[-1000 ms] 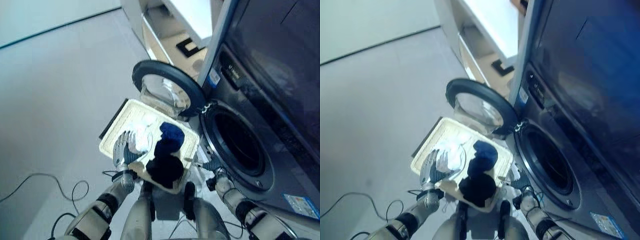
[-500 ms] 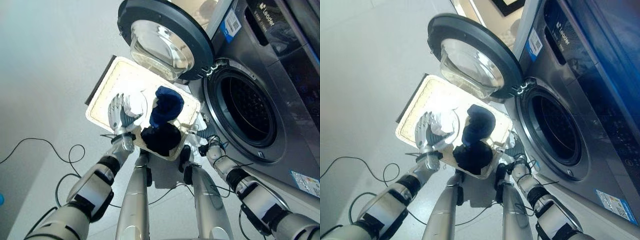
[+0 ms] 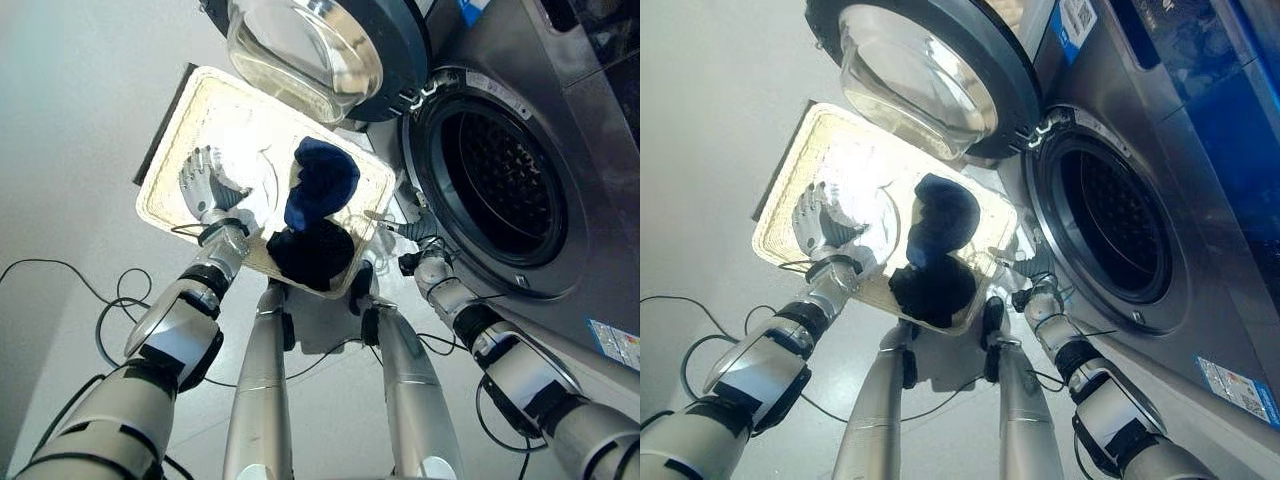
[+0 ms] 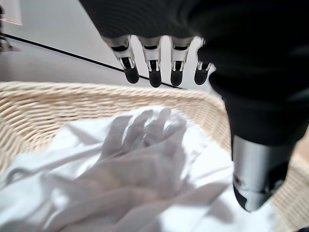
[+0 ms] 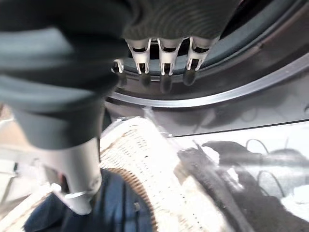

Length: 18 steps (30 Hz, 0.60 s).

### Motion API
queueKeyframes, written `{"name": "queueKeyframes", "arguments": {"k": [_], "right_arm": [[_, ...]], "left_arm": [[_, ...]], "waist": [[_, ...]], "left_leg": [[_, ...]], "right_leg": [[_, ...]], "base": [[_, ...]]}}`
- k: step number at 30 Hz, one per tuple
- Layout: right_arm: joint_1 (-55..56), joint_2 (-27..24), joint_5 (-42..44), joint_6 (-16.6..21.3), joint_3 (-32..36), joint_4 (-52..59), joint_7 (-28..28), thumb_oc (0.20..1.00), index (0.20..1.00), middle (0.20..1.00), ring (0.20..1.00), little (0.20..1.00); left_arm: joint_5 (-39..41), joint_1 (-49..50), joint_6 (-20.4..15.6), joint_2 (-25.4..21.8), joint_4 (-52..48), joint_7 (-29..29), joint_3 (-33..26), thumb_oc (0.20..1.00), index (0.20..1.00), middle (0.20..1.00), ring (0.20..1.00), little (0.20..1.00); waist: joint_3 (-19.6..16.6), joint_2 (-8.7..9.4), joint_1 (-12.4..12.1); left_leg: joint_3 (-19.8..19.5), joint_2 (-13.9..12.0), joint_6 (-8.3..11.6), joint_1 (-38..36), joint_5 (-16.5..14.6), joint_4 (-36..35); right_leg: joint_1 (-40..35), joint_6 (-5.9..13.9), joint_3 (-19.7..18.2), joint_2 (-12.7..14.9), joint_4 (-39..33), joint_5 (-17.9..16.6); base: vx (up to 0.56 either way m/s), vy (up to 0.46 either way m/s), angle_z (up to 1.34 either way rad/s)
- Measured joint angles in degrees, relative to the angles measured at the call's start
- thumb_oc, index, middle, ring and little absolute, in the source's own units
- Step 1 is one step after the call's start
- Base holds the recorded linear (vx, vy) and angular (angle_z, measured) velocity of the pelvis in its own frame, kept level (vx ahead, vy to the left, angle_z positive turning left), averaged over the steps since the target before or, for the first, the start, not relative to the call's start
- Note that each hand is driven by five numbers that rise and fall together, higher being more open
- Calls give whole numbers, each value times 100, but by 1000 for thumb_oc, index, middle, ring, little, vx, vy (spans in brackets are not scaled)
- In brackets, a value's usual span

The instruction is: Put the clothes into the washing machine.

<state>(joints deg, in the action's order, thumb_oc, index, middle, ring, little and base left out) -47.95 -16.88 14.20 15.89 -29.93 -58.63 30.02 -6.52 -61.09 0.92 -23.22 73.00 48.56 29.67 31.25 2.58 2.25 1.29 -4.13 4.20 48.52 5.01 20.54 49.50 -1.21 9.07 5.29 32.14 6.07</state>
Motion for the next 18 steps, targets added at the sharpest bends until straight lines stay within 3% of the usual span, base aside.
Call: {"name": "queueKeyframes", "arguments": {"k": [18], "right_arm": [[-35, -29, 51, -2, -2, 21, 168, 1000, 1000, 1000, 1000, 1000]], "left_arm": [[346, -363, 660, -17, 312, -1332, 216, 1000, 1000, 1000, 1000, 1000]], "waist": [[5, 103, 139]], "left_leg": [[34, -107, -15, 212, 8, -173]], "right_leg": [[127, -23, 53, -99, -355, -129]], "base": [[2, -2, -1]]}}
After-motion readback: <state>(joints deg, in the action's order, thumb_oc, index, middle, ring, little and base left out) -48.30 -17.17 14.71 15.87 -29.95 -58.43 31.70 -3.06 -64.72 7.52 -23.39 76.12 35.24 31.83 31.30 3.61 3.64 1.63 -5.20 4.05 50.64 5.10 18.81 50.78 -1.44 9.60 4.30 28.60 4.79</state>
